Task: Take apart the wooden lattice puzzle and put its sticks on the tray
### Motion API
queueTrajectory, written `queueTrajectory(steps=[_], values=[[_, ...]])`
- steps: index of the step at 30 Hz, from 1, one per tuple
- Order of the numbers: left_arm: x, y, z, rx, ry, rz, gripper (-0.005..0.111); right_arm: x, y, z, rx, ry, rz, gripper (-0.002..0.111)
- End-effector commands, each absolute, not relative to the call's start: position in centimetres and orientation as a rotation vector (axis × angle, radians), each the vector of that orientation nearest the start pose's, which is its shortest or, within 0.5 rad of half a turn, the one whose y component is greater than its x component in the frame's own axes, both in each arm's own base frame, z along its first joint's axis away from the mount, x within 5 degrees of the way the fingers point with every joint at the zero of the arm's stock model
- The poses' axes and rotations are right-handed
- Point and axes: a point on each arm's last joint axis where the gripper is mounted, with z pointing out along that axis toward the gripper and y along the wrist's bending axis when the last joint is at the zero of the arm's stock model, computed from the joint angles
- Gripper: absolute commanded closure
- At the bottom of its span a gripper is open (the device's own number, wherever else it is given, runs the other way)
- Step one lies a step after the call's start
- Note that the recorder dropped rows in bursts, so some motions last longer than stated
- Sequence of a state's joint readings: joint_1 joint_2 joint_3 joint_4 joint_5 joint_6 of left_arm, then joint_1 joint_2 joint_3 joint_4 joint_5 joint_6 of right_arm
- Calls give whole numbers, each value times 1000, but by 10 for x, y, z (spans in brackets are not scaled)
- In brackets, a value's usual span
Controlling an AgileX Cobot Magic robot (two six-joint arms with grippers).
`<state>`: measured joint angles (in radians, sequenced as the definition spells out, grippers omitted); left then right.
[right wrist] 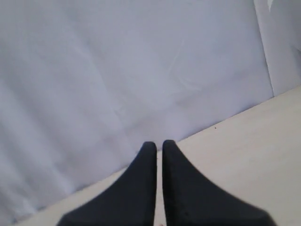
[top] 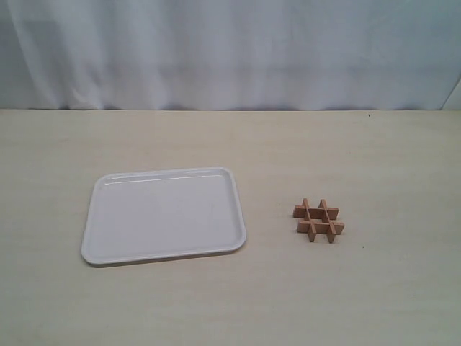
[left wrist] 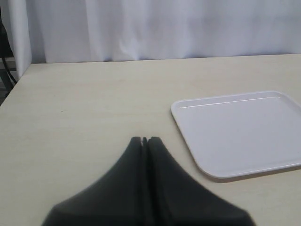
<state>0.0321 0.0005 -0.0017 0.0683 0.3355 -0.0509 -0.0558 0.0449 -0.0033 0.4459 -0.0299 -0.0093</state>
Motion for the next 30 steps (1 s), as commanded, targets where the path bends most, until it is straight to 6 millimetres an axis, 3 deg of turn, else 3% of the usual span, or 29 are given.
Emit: queueTrajectory(steps=[1, 4, 10, 13, 17, 24, 30], values=[[54, 4, 184, -33, 1806, 54, 107, 60, -8, 217, 518, 1374, 412, 104], [54, 4, 184, -33, 1806, 54, 107, 58, -5, 231, 503, 1379, 448, 104], [54, 4, 184, -33, 1806, 54, 107, 61, 0, 285, 413, 1395, 436, 104], [54, 4, 184, -33, 1806, 54, 107, 75, 4, 306, 325, 1524, 395, 104], [54, 4, 184, -33, 1806, 54, 107, 109, 10, 324, 217, 1748, 368, 104], [54, 4, 184, -33, 1806, 54, 107, 179, 21, 315, 22, 2213, 426, 104], [54, 4, 184, -33, 1806, 54, 107, 236, 28, 271, -44, 2601, 379, 104]])
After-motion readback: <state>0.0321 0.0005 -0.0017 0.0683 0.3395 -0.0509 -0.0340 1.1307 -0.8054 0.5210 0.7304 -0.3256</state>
